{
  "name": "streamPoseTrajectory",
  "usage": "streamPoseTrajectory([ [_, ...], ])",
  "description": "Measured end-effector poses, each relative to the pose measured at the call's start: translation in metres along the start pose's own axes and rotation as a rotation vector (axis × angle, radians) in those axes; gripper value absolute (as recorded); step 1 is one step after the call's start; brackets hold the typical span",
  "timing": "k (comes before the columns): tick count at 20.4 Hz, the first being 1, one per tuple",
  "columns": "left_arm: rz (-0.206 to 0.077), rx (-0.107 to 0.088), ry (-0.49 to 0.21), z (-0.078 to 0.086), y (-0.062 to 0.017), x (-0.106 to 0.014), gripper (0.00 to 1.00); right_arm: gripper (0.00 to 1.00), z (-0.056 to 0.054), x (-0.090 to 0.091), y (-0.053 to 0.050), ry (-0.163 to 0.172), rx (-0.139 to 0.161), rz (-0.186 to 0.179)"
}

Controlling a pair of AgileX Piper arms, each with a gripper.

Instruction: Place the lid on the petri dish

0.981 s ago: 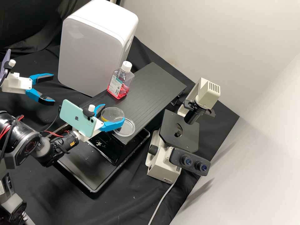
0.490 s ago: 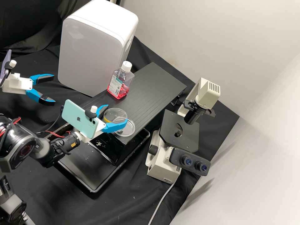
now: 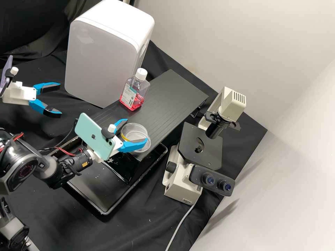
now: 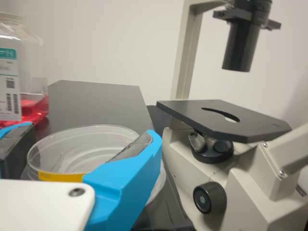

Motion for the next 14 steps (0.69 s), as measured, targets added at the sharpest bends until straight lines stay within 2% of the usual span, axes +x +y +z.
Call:
streamPoseTrajectory([
  [2,0.0,0.0,0.0,0.0,0.0,0.0,1.0,0.0,0.006,0.001,0.0,-0.018,0.02,-0.001],
  [6,0.0,0.0,0.0,0.0,0.0,0.0,1.0,0.0,0.01,0.003,0.002,-0.013,0.039,0.007],
  [9,0.0,0.0,0.0,0.0,0.0,0.0,1.0,0.0,0.013,0.003,0.004,-0.026,0.042,0.017],
  [14,0.0,0.0,0.0,0.0,0.0,0.0,1.0,0.0,0.013,0.004,0.004,-0.023,0.039,0.016],
])
